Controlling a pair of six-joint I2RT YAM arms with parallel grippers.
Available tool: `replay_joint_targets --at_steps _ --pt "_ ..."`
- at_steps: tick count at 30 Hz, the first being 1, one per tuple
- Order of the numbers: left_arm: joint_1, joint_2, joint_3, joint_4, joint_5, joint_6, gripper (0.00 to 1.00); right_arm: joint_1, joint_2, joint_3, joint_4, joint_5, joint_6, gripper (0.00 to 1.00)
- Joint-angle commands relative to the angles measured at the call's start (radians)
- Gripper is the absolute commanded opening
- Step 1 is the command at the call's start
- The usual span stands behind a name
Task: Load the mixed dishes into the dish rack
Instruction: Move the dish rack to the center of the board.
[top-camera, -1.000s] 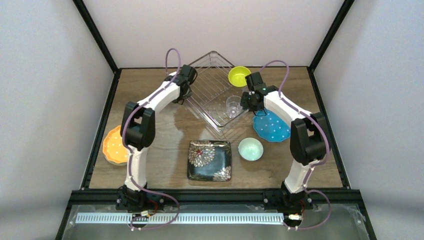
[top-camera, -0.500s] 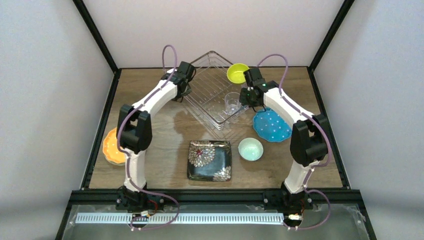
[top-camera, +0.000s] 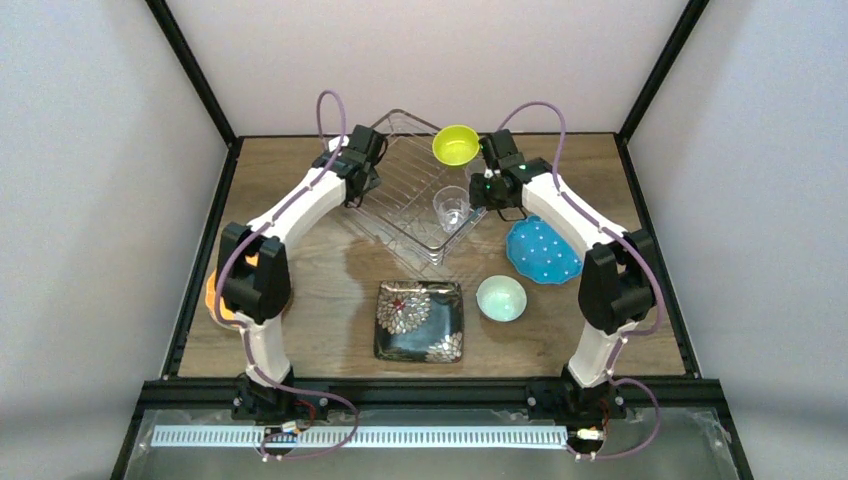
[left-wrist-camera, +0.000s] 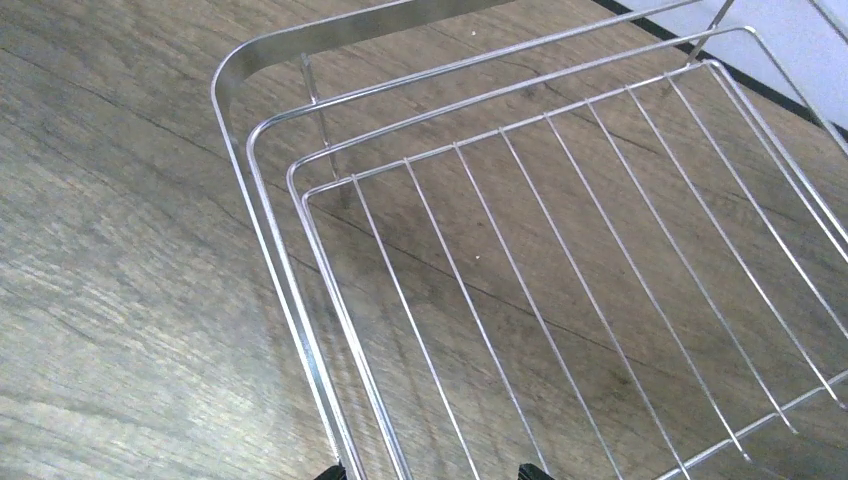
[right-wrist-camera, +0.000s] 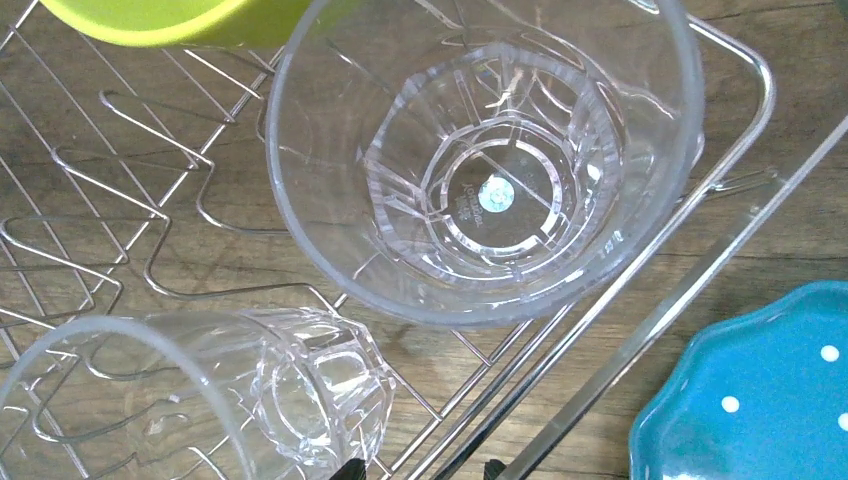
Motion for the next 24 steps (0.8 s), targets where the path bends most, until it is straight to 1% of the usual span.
replay_joint_targets --at_steps 1,14,24 --pt "-0.009 -0.016 -0.045 0.07 0.043 -0.007 1.0 0.036 -0.047 0.017 0.084 -0.121 -0.07 0.65" --pt "-0.01 -0.108 -0.122 0.093 0.031 -0.009 1.0 0.036 -0.071 -0.074 0.139 -0.121 -0.034 0.65" --pt "-0.01 -0.24 -0.191 0.083 0.017 -0.021 1.0 0.037 -0.077 -0.112 0.174 -0.111 -0.019 0.65"
